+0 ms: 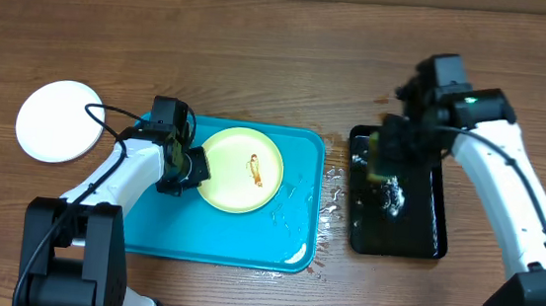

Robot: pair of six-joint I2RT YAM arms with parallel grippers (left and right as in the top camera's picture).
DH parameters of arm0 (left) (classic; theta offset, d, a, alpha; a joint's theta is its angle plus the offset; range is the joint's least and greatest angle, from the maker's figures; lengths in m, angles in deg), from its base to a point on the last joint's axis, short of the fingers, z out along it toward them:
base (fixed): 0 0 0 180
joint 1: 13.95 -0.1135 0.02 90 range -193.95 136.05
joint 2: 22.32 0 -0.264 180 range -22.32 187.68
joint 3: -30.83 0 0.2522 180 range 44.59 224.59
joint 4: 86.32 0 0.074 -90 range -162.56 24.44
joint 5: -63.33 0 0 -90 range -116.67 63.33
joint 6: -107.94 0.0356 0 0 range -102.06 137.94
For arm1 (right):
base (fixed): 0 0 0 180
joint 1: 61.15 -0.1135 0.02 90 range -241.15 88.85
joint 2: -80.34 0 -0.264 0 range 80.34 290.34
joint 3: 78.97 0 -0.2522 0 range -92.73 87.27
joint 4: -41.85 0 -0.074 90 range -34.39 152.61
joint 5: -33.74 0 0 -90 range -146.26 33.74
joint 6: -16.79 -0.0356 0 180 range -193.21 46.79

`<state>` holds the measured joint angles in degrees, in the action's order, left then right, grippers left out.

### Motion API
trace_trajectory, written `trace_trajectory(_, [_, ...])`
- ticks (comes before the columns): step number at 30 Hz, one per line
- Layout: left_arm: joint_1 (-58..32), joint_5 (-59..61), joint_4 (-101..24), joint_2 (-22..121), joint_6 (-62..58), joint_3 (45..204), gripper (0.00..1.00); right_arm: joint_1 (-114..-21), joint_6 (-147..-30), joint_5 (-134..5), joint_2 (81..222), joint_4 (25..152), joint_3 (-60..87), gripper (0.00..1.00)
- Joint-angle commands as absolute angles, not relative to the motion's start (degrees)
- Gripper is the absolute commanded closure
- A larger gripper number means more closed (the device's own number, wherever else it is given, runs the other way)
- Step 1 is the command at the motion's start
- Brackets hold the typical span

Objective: Clean dirty plates on tray and stack at the side
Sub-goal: 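Carry the sponge with the right gripper onto the held yellow plate, then scrub the sauce on the yellow plate with the sponge, right gripper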

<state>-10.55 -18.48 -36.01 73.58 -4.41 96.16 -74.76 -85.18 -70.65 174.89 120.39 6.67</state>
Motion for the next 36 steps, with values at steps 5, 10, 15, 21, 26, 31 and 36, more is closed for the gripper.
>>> trace_trajectory(5, [-10.11,-16.1,-35.79,74.32,-3.47,95.31,0.96,-91.65,-84.76,-68.95,176.0,108.08,5.56,0.96])
trace_trajectory(10, [-10.11,-16.1,-35.77,74.32,-3.47,95.31,0.96,-99.96,-84.72,-54.76,180.57,102.6,5.56,0.96])
trace_trajectory(15, [-10.11,-16.1,-35.77,74.32,-3.47,95.31,0.96,-104.68,-83.98,-51.79,187.02,96.98,5.56,0.96])
trace_trajectory(21, [-10.11,-16.1,-35.77,74.32,-3.47,95.31,0.96,-107.1,-84.28,-49.98,192.26,94.36,5.56,0.96])
trace_trajectory(26, [-10.11,-16.1,-35.77,74.32,-3.47,95.31,0.96,-107.1,-89.16,-49.21,194.16,94.53,5.56,0.96])
trace_trajectory(31, [-10.11,-16.1,-35.77,74.32,-3.47,95.31,0.96,-107.1,-93.33,-49.21,195.78,94.62,5.56,0.96])
trace_trajectory(36, [-10.11,-16.1,-35.77,74.32,-3.47,95.31,0.96,-107.08,-102.16,-49.23,195.89,94.86,5.56,0.93])
